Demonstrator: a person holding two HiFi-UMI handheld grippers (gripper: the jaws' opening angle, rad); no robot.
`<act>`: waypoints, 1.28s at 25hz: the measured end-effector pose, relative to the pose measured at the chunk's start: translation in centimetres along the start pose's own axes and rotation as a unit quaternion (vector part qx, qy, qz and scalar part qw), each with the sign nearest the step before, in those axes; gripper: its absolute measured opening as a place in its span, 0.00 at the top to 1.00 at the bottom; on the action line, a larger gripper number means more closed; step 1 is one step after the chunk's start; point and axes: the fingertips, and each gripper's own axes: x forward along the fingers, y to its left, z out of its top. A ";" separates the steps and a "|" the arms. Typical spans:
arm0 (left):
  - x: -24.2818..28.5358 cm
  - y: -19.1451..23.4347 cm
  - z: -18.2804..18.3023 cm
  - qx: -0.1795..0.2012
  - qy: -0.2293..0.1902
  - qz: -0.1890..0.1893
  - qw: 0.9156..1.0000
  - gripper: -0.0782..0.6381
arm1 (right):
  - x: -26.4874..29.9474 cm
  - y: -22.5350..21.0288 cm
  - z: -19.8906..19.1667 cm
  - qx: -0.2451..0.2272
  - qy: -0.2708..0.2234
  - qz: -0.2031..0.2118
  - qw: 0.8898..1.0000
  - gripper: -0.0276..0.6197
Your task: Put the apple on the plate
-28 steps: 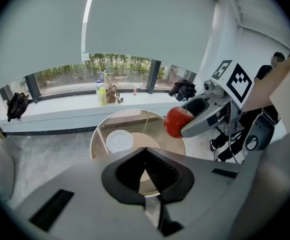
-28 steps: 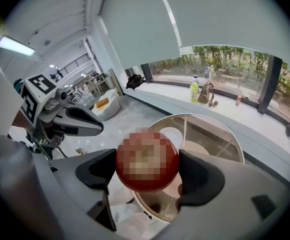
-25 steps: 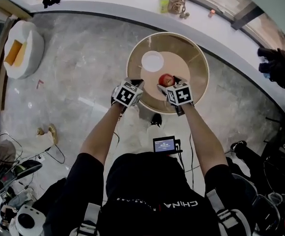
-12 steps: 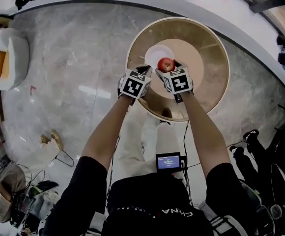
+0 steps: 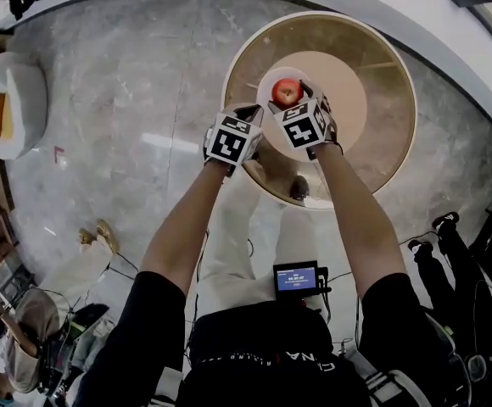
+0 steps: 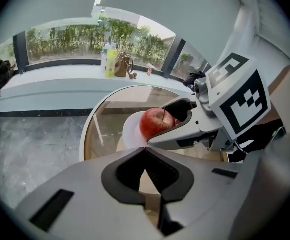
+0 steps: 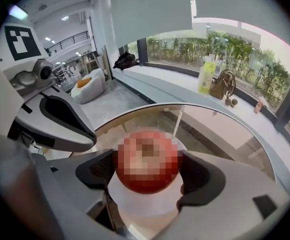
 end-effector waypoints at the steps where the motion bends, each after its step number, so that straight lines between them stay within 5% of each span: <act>1: -0.2 -0.3 0.0 -0.002 0.004 0.000 1.000 0.87 | -0.2 -0.1 -0.1 0.003 -0.001 0.003 1.000 0.32; 9: -4.3 -2.1 1.3 -0.005 0.011 0.014 1.000 0.87 | -4.9 -0.7 -0.7 0.040 0.014 0.019 0.999 0.32; 16: -14.7 -9.2 3.7 0.047 0.010 0.005 0.999 0.87 | -20.0 3.1 1.3 0.118 0.003 0.098 0.988 0.33; 18: -18.4 -12.2 5.1 0.058 -0.005 0.006 0.998 0.87 | -25.9 3.6 2.0 0.130 -0.022 0.087 0.987 0.46; 20: -21.9 -15.6 5.4 0.053 -0.022 0.007 0.998 0.87 | -31.5 4.2 1.5 0.134 -0.037 0.067 0.988 0.86; 25: -28.1 -22.8 3.2 0.057 -0.046 0.020 0.997 0.87 | -41.8 6.7 -0.9 0.150 -0.062 0.110 0.981 0.91; 28: -29.9 -26.1 0.8 0.080 -0.045 0.030 0.995 0.87 | -44.6 7.1 -3.3 0.135 -0.063 0.099 0.984 0.91; 32: -31.5 -28.9 -2.7 0.061 -0.056 0.043 0.996 0.87 | -46.6 8.4 -5.7 0.134 -0.080 0.084 0.984 0.91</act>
